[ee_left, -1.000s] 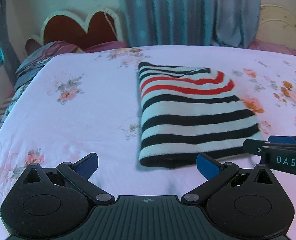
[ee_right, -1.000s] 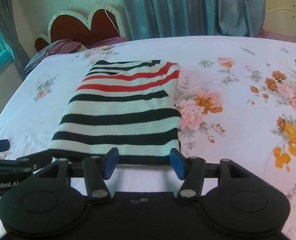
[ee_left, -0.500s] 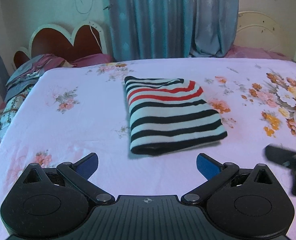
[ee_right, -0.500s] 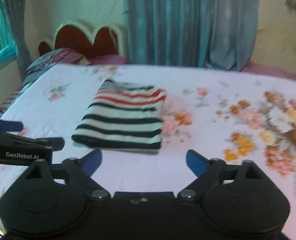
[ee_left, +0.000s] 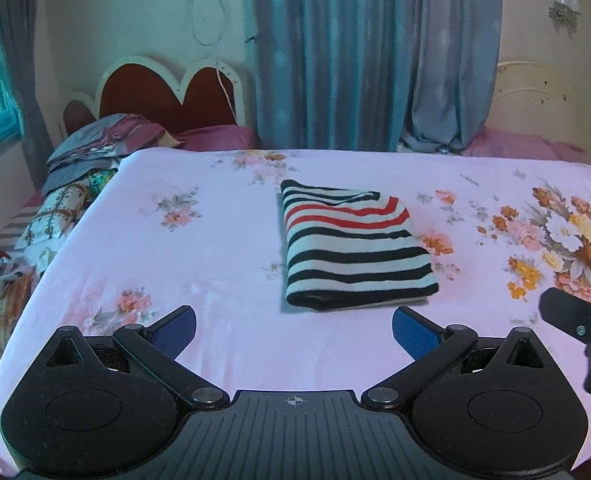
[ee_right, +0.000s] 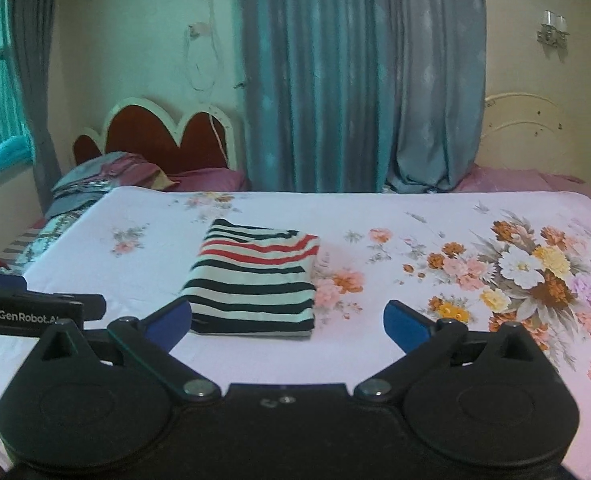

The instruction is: Fold small clothes

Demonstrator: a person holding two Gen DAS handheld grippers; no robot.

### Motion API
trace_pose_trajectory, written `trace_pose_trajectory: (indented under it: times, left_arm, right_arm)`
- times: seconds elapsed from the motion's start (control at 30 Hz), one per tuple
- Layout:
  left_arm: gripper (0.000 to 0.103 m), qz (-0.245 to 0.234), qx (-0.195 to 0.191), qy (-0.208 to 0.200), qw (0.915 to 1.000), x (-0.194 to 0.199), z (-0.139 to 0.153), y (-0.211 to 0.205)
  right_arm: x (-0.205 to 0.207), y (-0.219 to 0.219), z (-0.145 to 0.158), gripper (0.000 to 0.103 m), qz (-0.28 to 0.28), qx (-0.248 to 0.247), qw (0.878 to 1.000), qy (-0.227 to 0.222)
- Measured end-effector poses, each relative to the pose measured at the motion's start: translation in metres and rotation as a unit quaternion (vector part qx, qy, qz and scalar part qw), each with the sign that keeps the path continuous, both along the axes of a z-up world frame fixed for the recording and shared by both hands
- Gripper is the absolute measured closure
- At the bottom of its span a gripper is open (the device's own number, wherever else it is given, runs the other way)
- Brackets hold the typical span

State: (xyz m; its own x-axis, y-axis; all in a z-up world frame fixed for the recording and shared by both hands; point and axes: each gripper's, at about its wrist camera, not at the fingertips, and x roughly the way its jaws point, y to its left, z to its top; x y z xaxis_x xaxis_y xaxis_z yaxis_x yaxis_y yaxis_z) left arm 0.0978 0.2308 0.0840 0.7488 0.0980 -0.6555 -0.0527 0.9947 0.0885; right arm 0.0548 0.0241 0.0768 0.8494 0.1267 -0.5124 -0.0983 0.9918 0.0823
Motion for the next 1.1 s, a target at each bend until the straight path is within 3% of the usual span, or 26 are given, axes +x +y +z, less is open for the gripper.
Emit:
trace_pose_trajectory:
  times: [0.63,1.1]
  left_arm:
    - [0.000,0.038,-0.009,-0.012,0.9992,-0.102,0.013,-0.051]
    - [0.000,0.047,-0.011,-0.032,0.9983,-0.127,0.024,-0.058]
  right_arm:
    - [-0.063,-0.034,0.013,0.001,0.027,0.022,0.999,-0.028]
    - [-0.086,-0.047,0.019,0.001,0.027,0.023,0.999,-0.040]
